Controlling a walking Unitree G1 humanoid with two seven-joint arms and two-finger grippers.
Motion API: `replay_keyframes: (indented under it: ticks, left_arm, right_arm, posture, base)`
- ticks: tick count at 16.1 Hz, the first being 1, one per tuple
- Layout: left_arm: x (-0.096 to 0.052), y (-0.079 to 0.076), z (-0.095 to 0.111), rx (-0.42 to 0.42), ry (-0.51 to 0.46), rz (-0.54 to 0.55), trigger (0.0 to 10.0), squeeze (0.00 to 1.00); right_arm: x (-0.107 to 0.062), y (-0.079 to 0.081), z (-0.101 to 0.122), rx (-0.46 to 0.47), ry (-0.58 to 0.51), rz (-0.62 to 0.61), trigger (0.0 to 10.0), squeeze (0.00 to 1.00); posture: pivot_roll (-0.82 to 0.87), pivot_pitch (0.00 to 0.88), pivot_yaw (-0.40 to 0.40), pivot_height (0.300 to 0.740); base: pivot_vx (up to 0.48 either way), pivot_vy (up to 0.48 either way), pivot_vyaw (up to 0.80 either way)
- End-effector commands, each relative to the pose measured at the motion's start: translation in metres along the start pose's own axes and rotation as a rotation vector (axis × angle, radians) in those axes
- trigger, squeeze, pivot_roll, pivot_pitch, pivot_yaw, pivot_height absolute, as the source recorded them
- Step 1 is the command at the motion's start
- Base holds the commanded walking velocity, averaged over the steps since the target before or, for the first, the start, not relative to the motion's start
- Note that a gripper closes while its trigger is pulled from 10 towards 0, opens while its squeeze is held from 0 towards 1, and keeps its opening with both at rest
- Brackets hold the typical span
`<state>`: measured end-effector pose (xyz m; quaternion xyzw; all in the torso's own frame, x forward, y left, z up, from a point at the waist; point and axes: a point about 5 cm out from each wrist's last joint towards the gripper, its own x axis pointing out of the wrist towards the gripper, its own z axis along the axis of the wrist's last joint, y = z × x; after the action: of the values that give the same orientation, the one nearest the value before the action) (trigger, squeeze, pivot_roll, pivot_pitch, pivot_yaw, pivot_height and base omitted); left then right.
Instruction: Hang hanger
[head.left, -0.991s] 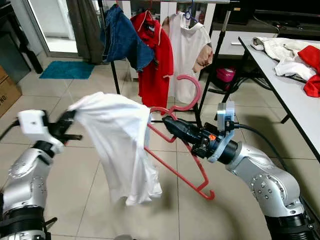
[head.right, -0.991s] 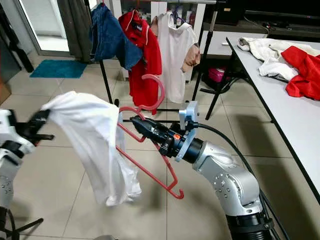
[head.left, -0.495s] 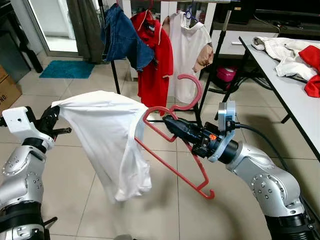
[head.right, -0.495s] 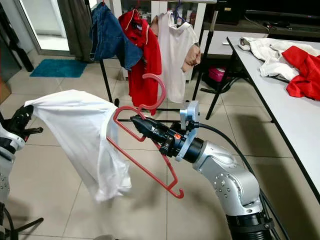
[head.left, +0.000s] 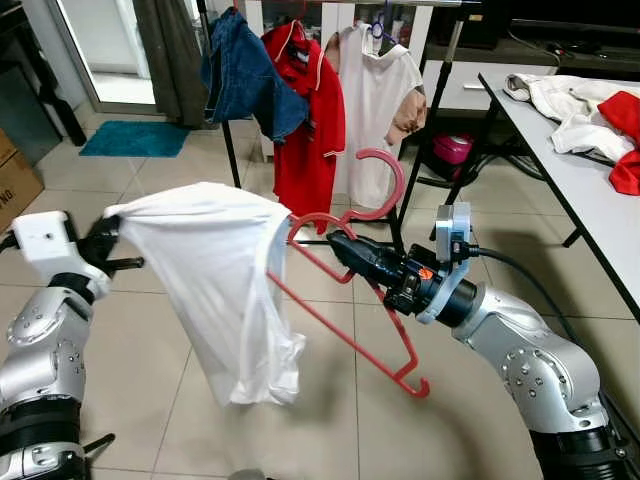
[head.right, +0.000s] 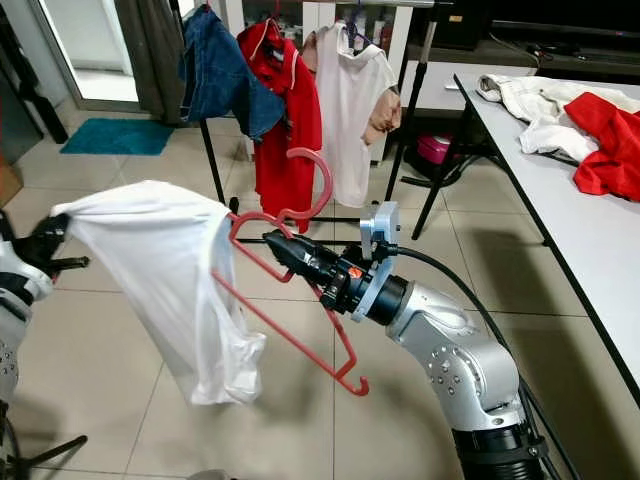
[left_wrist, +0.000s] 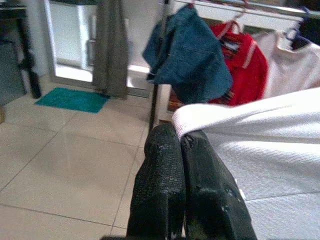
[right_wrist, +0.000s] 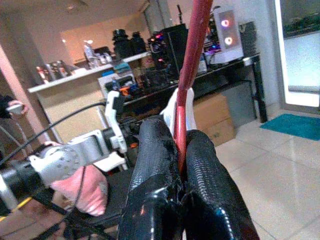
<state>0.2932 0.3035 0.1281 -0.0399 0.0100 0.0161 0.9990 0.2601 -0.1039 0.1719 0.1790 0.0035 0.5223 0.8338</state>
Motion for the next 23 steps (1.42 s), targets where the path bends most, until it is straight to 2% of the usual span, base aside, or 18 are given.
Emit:
replay_keyframes:
  ticks: [1, 2, 3, 5, 6, 7, 8, 9, 10, 12, 13, 14, 15, 17, 18, 19, 20, 23]
  left_arm:
    - [0.000, -0.002, 0.002, 0.030, 0.011, -0.025, 10.0, 0.76]
    - [-0.003, 0.003, 0.004, 0.046, 0.021, -0.043, 10.0, 1.00]
    - [-0.007, 0.017, 0.013, 0.061, 0.012, -0.036, 10.0, 1.00]
    - [-0.011, 0.030, 0.030, 0.131, 0.011, -0.100, 10.0, 1.00]
    - [-0.011, 0.031, 0.034, 0.153, 0.014, -0.133, 10.0, 1.00]
    - [-0.012, 0.027, 0.046, 0.223, 0.042, -0.288, 10.0, 1.00]
    - [-0.010, 0.017, 0.056, 0.266, 0.062, -0.429, 10.0, 1.00]
    - [-0.008, 0.012, 0.060, 0.276, 0.065, -0.485, 10.0, 1.00]
    - [-0.003, -0.006, 0.073, 0.300, 0.068, -0.661, 10.0, 1.00]
    - [0.001, -0.026, 0.083, 0.304, 0.068, -0.832, 10.0, 1.00]
    - [0.004, -0.048, 0.092, 0.326, 0.079, -1.005, 10.0, 1.00]
    - [0.008, -0.064, 0.099, 0.355, 0.082, -1.130, 10.0, 1.00]
    - [0.010, -0.073, 0.104, 0.367, 0.092, -1.220, 10.0, 1.00]
    - [0.010, -0.078, 0.105, 0.399, 0.123, -1.294, 10.0, 1.00]
    - [0.011, -0.081, 0.104, 0.448, 0.166, -1.369, 10.0, 0.98]
    - [0.011, -0.082, 0.104, 0.467, 0.185, -1.406, 10.0, 0.22]
    - [0.011, -0.084, 0.103, 0.483, 0.199, -1.436, 10.0, 0.00]
    - [0.015, -0.090, 0.101, 0.569, 0.223, -1.511, 10.0, 0.00]
  right_arm:
    - [-0.001, -0.004, 0.011, -0.043, -0.037, -0.023, 10.0, 0.00]
    - [-0.001, -0.012, 0.010, -0.087, 0.005, -0.101, 10.0, 0.00]
    - [-0.001, -0.015, 0.011, -0.116, 0.021, -0.128, 10.0, 0.00]
    - [-0.001, -0.016, 0.013, -0.140, 0.035, -0.125, 10.0, 0.00]
    - [-0.001, -0.016, 0.014, -0.149, 0.042, -0.123, 10.0, 0.00]
    - [-0.001, -0.017, 0.015, -0.185, 0.076, -0.120, 10.0, 0.00]
    - [0.000, -0.017, 0.016, -0.220, 0.108, -0.110, 10.0, 0.00]
    - [0.000, -0.017, 0.016, -0.235, 0.120, -0.103, 10.0, 0.00]
    - [0.002, -0.015, 0.018, -0.277, 0.150, -0.065, 10.0, 0.00]
    - [0.004, -0.012, 0.020, -0.312, 0.174, -0.027, 10.0, 0.00]
    - [0.006, -0.008, 0.023, -0.350, 0.198, 0.019, 10.0, 0.00]
    - [0.007, -0.004, 0.026, -0.380, 0.212, 0.059, 10.0, 0.00]
    - [0.009, 0.000, 0.028, -0.403, 0.216, 0.096, 10.0, 0.00]
    - [0.011, 0.004, 0.030, -0.420, 0.216, 0.129, 10.0, 0.00]
    - [0.012, 0.008, 0.031, -0.440, 0.218, 0.173, 10.0, 0.00]
    - [0.012, 0.011, 0.031, -0.448, 0.223, 0.197, 10.0, 0.00]
    - [0.012, 0.013, 0.030, -0.454, 0.228, 0.219, 10.0, 0.00]
    - [0.012, 0.021, 0.029, -0.458, 0.246, 0.303, 10.0, 0.00]
  posture:
    - [0.02, 0.000, 0.041, 0.740]
    - [0.02, 0.000, 0.042, 0.740]
    - [0.02, 0.000, 0.040, 0.740]
    - [0.02, 0.000, 0.033, 0.740]
    - [0.02, 0.000, 0.033, 0.740]
    - [0.03, 0.000, 0.029, 0.740]
    - [0.04, 0.000, 0.022, 0.740]
    - [0.04, 0.000, 0.022, 0.740]
    - [0.04, 0.000, 0.019, 0.740]
    - [0.04, 0.000, 0.022, 0.740]
    - [0.04, 0.000, 0.029, 0.740]
    - [0.03, 0.000, 0.039, 0.740]
    - [0.03, 0.000, 0.047, 0.740]
    - [0.03, 0.000, 0.049, 0.740]
    - [0.02, 0.000, 0.058, 0.740]
    - [0.02, 0.000, 0.063, 0.740]
    - [0.02, 0.000, 0.066, 0.740]
    - [0.02, 0.000, 0.072, 0.740]
  base:
    - [0.000, 0.000, 0.00]
    - [0.000, 0.000, 0.00]
    - [0.000, 0.000, 0.00]
    - [0.000, 0.000, 0.00]
    - [0.000, 0.000, 0.00]
    - [0.000, 0.000, 0.00]
    - [0.000, 0.000, 0.00]
    - [0.000, 0.000, 0.00]
    - [0.000, 0.000, 0.00]
    - [0.000, 0.000, 0.00]
    - [0.000, 0.000, 0.00]
    - [0.000, 0.000, 0.00]
    - [0.000, 0.000, 0.00]
    - [0.000, 0.000, 0.00]
    - [0.000, 0.000, 0.00]
    - [0.000, 0.000, 0.00]
    - [0.000, 0.000, 0.00]
    - [0.000, 0.000, 0.00]
